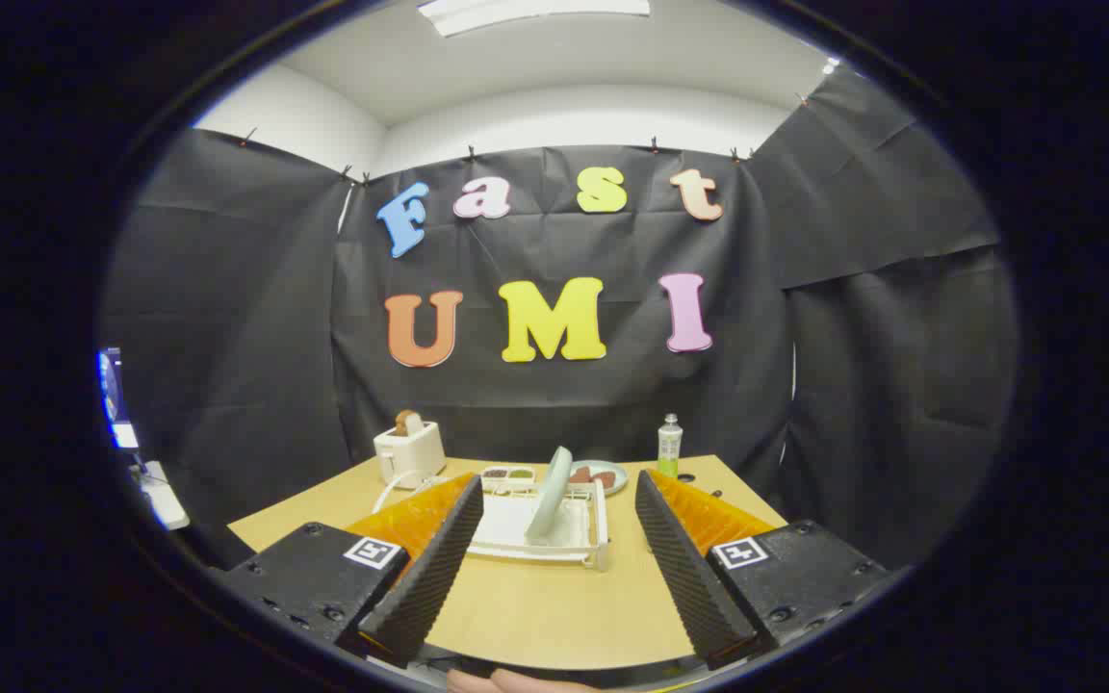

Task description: Take the plate from the dish rack, then take the spoon from the basket and place it into the plate.

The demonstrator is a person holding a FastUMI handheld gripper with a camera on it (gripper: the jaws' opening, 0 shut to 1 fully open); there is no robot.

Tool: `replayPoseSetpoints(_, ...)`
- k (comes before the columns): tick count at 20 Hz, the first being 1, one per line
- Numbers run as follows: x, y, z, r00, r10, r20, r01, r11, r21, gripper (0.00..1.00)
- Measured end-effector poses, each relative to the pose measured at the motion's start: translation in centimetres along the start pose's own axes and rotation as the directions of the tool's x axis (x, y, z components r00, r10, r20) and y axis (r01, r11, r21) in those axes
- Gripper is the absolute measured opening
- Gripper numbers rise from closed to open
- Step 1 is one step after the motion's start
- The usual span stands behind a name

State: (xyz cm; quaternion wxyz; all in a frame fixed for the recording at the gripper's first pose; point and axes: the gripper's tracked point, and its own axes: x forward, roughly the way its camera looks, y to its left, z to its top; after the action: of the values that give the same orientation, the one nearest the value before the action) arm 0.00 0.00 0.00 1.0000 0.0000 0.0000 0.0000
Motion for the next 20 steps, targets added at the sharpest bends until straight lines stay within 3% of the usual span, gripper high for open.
replayPoseSetpoints(9, 0.6, -0.2, -0.9, 1.0, 0.001, -0.018, -0.001, 1.0, 0.004, 1.0)
replayPoseSetpoints(14, 1.2, 0.1, 0.0, 0.999, -0.003, 0.034, 0.004, 0.999, -0.045, 1.0)
replayPoseSetpoints(20, 6.1, 0.4, 0.4, 1.0, -0.022, -0.015, 0.021, 0.997, -0.081, 1.0)
